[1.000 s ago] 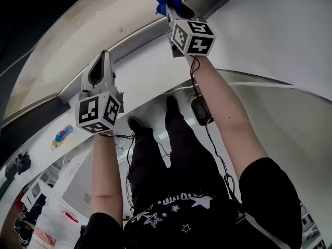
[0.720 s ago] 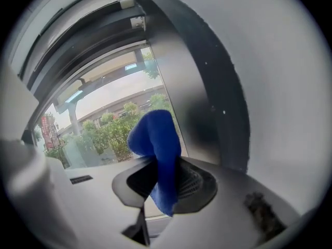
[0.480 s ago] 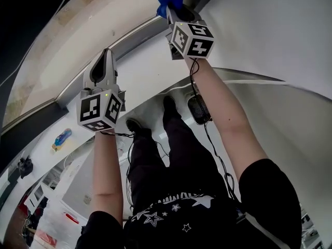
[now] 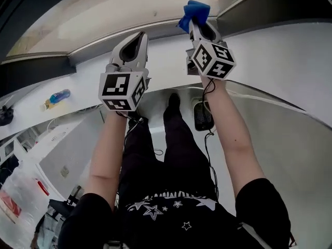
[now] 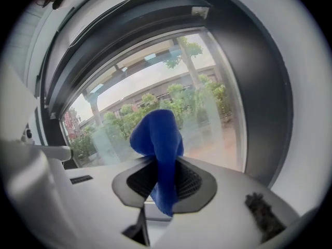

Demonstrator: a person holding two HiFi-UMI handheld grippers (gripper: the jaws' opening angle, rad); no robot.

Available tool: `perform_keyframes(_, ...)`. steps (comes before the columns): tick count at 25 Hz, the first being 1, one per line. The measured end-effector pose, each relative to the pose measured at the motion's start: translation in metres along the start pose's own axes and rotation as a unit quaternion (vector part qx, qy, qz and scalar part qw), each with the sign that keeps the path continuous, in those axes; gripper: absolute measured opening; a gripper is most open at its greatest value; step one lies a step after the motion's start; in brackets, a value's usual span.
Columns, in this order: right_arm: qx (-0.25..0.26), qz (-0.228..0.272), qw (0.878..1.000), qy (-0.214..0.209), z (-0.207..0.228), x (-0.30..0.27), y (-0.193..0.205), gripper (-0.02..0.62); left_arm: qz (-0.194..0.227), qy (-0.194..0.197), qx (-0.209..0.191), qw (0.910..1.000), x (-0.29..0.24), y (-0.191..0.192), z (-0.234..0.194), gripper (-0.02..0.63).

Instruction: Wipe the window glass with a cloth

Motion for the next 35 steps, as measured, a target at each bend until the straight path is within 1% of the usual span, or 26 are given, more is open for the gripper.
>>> perform_keyframes(4, 0.024, -0.043, 0.997, -0.053, -0.075, -0.016, 0.035, 0.077, -0.005, -0.043, 0.021, 0.9989, 0.051, 0.02, -0.051, 0.008)
perform_keyframes(7, 0.043, -0.073, 0.992, -0.097, -0.138, -0.033, 0.066, 0.077, -0.01, -0.082, 0.036, 0.996, 0.093, 0.038, -0.097, 0.008)
perform_keyframes(10, 0.06, -0.093, 0.985, -0.129, -0.201, -0.047, 0.096, 0.077, -0.01, -0.117, 0.044, 0.9921, 0.137, 0.057, -0.144, 0.008)
perform_keyframes(12, 0.071, -0.105, 0.98, -0.151, -0.243, -0.057, 0.115, 0.077, -0.012, -0.142, 0.047, 0.9887, 0.166, 0.069, -0.174, 0.009)
perform_keyframes(16, 0.097, -0.133, 0.966, -0.197, -0.318, -0.078, 0.149, 0.077, -0.016, -0.188, 0.069, 0.9797, 0.221, 0.095, -0.224, 0.008)
perform_keyframes(20, 0.121, -0.148, 0.953, -0.234, -0.386, -0.103, 0.182, 0.077, -0.016, -0.221, 0.092, 0.9707, 0.265, 0.119, -0.267, 0.009)
perform_keyframes(23, 0.129, -0.152, 0.946, -0.257, -0.431, -0.126, 0.205, 0.077, -0.012, -0.239, 0.109, 0.9647, 0.29, 0.135, -0.292, 0.009)
perform_keyframes(26, 0.131, -0.155, 0.944, -0.26, -0.463, -0.143, 0.227, 0.077, -0.02, -0.248, 0.126, 0.9605, 0.31, 0.152, -0.309, 0.009)
perform_keyframes(29, 0.124, -0.157, 0.949, -0.244, -0.48, -0.161, 0.24, 0.077, -0.024, -0.244, 0.13, 0.9608, 0.319, 0.161, -0.322, 0.009)
perform_keyframes(32, 0.12, -0.164, 0.95, -0.239, -0.488, -0.175, 0.247, 0.077, -0.025, -0.245, 0.126, 0.9611, 0.321, 0.16, -0.328, 0.008)
perform_keyframes(34, 0.121, -0.166, 0.95, -0.233, -0.485, -0.182, 0.248, 0.077, -0.024, -0.244, 0.12, 0.962, 0.319, 0.155, -0.329, 0.008)
perform_keyframes(35, 0.119, -0.165, 0.953, -0.225, -0.48, -0.185, 0.246, 0.077, -0.023, -0.241, 0.116, 0.9632, 0.318, 0.153, -0.33, 0.008)
Point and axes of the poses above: the fingertips, and each gripper's own axes: x backward along the fingers, z to its right, y out of its underside, the point moved 4 cm from there along x, backward along the fingers, and after that the axes turned 5 degrees about -x, right-handed, at the moved point
